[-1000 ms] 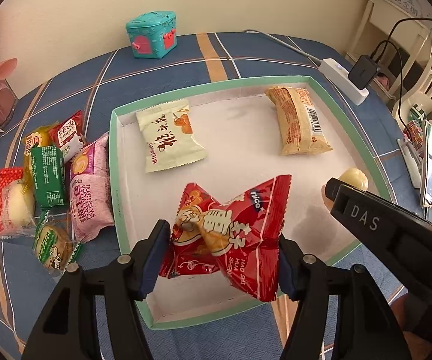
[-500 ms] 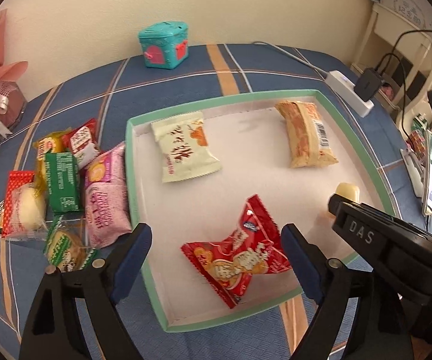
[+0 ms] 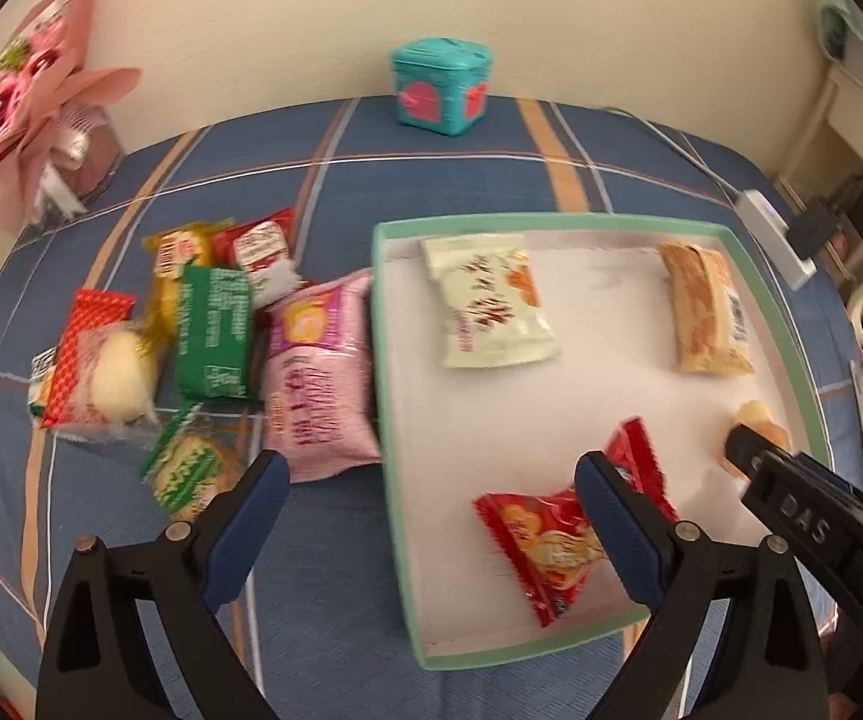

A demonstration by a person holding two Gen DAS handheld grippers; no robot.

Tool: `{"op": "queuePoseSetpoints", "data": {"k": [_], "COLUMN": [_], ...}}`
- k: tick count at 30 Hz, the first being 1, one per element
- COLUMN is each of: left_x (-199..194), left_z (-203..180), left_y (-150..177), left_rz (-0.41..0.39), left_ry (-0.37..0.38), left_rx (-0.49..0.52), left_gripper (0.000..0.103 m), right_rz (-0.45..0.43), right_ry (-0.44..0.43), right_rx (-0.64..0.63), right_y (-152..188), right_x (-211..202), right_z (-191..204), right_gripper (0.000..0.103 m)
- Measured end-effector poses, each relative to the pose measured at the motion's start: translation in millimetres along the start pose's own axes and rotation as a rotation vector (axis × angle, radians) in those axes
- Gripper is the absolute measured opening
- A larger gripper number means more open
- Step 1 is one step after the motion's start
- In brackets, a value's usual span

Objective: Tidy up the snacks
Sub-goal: 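Withdraw both tools from the tray toward the remaining snacks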

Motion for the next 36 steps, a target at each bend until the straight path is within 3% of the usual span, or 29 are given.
{"op": "queuePoseSetpoints", "data": {"k": [13,22,28,36], "left_x": [3,7,10,12], "left_z": [76,128,162,193], "left_y": [-7,-1,4,7], "left_rz": [0.005,0.026,0.037,0.029], "left_ry": [-0.089,-0.093,-0.089,-0.064], "left_rx": [-0.197,-0.304,-0.378,-0.444], "left_gripper": [0.101,0.101,0.101,0.101], "right_rz": [-0.024,-0.073,-0.126,-0.077], "right_ry": [-0.053,-0.1,-0.163,-0.272], "right_rx": [-0.154,-0.233,-0.268,-0.32], "right_y": [9,14,16,35], "right_x": [-13,-23,-35,-29], "right_z": [46,79,108,161], "right_gripper": [0.073,0.102,0.103,0.103]}}
Point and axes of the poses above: each gripper's, at about its wrist camera, not at the fingertips, and x roughly the way its jaws point, z to its left, y to its underside, the point moved 8 cm from there along x, roughly the way its jaws point, and after that the axes turned 6 degrees about -y, right-handed, at the moved point
